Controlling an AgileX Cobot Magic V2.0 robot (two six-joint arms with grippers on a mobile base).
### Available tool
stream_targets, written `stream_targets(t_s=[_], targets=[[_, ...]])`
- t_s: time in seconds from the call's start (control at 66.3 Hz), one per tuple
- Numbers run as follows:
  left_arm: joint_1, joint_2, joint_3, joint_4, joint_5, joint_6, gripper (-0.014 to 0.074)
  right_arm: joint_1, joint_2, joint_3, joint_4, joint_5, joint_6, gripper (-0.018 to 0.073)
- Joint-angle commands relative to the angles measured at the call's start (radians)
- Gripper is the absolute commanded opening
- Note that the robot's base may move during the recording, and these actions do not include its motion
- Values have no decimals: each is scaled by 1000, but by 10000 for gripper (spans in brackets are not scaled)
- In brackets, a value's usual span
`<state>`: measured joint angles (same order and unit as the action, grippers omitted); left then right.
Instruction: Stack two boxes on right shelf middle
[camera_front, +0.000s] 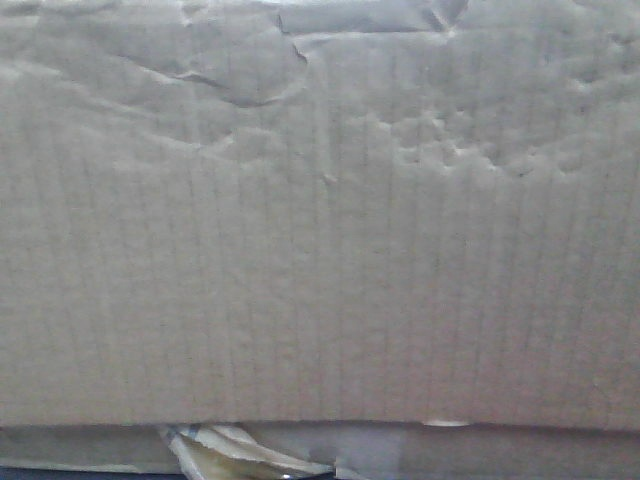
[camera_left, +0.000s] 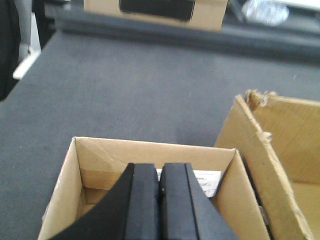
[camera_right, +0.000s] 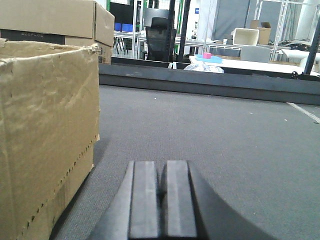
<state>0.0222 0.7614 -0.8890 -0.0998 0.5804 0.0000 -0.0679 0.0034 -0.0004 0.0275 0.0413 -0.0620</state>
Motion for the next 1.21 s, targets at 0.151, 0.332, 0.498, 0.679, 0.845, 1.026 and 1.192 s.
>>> stream_targets(t_s=[0.151, 0.332, 0.498, 0.679, 0.845, 1.026, 1.192], targets=[[3, 168, -100, 61, 60, 0, -92, 0, -3, 0, -6, -20, -8, -162], [38, 347, -240, 90, 330, 71, -92, 0, -3, 0, -6, -20, -8, -162], [146, 497, -363, 46, 471, 200, -92, 0, -3, 0, -6, -20, -8, -162], [225, 558, -418, -52, 512, 303, -92, 0, -3, 0, -6, -20, -8, -162], [260, 579, -420, -45, 517, 303, -6, 0, -3, 0, -6, -20, -8, -162], [262, 597, -420, -17, 496, 303, 298, 0, -3, 0, -6, -20, -8, -162], [262, 658, -420, -1, 513, 303, 356, 0, -3, 0, -6, -20, -8, -162]])
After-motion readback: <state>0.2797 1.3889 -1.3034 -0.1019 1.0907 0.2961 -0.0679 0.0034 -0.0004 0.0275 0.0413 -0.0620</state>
